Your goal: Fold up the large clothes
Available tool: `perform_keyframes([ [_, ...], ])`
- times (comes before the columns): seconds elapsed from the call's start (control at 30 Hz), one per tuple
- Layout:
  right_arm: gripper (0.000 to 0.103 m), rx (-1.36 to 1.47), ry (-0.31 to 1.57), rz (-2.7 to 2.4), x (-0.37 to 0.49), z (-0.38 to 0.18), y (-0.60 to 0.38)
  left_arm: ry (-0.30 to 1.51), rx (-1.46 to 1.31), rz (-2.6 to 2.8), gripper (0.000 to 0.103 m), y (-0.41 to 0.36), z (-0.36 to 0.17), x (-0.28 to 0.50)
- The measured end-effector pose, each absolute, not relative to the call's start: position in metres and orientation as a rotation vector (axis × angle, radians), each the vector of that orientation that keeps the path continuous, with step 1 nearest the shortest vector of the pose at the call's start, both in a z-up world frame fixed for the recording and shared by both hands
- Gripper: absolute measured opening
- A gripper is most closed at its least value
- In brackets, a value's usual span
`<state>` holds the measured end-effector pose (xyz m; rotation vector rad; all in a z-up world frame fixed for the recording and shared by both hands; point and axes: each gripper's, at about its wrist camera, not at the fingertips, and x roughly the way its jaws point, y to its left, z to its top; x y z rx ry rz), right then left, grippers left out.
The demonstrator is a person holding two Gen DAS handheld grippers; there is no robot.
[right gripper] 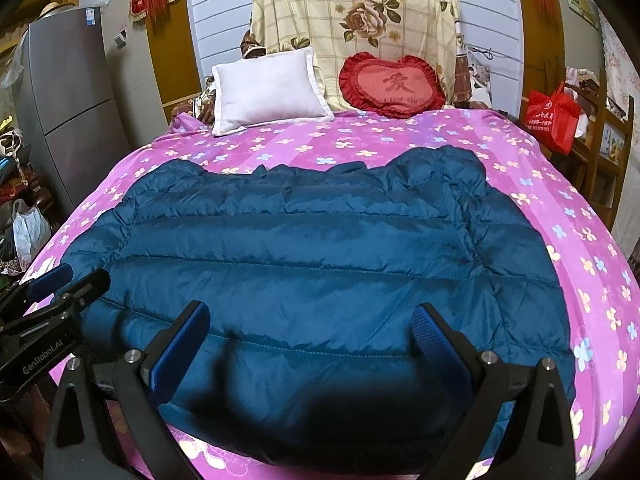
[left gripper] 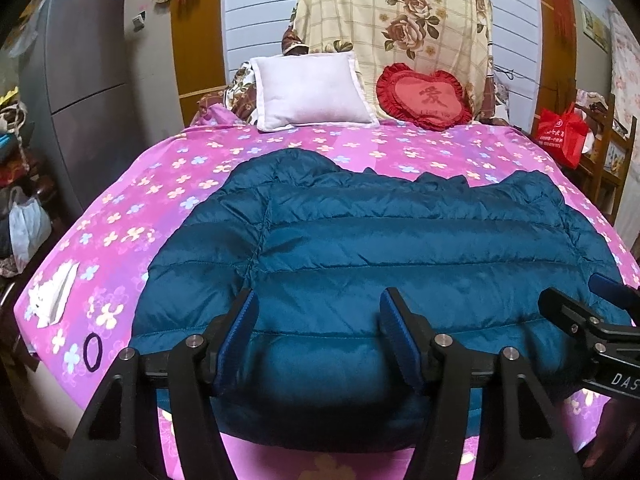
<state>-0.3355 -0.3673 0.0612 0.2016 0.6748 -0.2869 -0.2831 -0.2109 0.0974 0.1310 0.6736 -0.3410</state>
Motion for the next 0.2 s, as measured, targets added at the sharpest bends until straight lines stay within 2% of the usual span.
perform_keyframes([
  [0.2,0.103,0.205,0.683,-0.287,-0.3328,0.0581,-0.3676,0.668,0.133,-0.325,0.045,-0.209,0.099,-0.2821],
])
